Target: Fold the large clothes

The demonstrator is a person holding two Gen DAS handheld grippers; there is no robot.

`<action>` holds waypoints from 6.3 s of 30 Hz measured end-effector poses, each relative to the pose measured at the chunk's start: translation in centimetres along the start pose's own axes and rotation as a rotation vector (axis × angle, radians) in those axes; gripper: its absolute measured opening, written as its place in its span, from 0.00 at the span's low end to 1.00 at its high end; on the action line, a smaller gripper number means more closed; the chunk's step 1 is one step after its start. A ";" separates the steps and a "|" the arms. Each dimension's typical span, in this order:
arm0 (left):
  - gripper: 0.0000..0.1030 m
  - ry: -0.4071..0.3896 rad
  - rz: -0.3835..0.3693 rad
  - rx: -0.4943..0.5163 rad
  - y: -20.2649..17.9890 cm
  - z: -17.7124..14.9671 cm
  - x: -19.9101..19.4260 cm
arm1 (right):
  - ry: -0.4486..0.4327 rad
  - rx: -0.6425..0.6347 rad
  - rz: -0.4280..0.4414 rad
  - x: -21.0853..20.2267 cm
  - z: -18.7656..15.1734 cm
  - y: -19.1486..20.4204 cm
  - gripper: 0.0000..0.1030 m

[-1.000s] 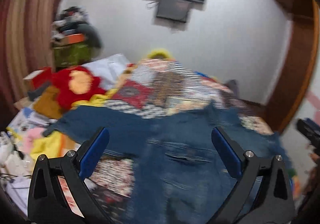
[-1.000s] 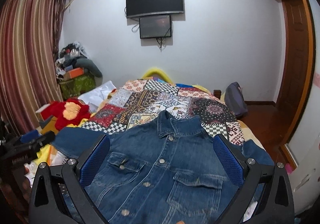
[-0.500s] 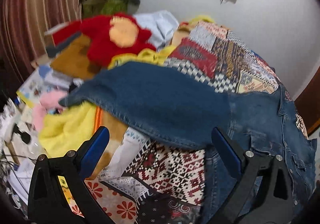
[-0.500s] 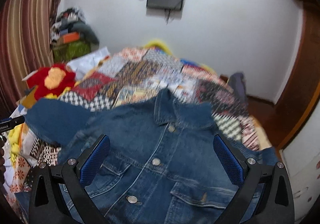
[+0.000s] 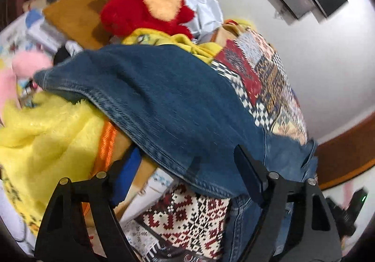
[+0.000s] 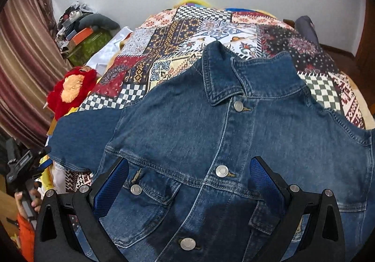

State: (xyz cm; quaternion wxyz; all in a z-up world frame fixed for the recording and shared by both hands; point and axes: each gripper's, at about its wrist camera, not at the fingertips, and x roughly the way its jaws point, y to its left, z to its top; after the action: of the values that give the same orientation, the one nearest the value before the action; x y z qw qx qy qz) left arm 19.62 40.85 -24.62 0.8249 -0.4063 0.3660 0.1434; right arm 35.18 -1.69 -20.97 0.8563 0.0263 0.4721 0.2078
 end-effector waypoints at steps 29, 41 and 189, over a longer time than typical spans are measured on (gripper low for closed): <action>0.08 -0.078 -0.064 0.685 -25.6 -6.1 0.2 | -0.169 -0.080 -0.031 -11.7 -2.2 -1.8 1.00; 0.09 0.320 -0.034 0.834 -30.1 -19.1 10.6 | -0.199 -0.015 -0.079 -15.8 -4.6 -7.1 1.00; 0.87 0.319 0.092 0.859 -26.5 -16.0 12.5 | 0.163 -0.084 -0.287 -0.5 -3.1 -16.1 0.59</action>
State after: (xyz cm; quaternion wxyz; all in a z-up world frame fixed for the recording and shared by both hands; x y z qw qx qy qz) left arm 34.58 11.01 -25.11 0.8448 -0.0281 0.5321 -0.0492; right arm 37.73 -17.07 -26.13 0.8364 -0.0942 0.5298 0.1043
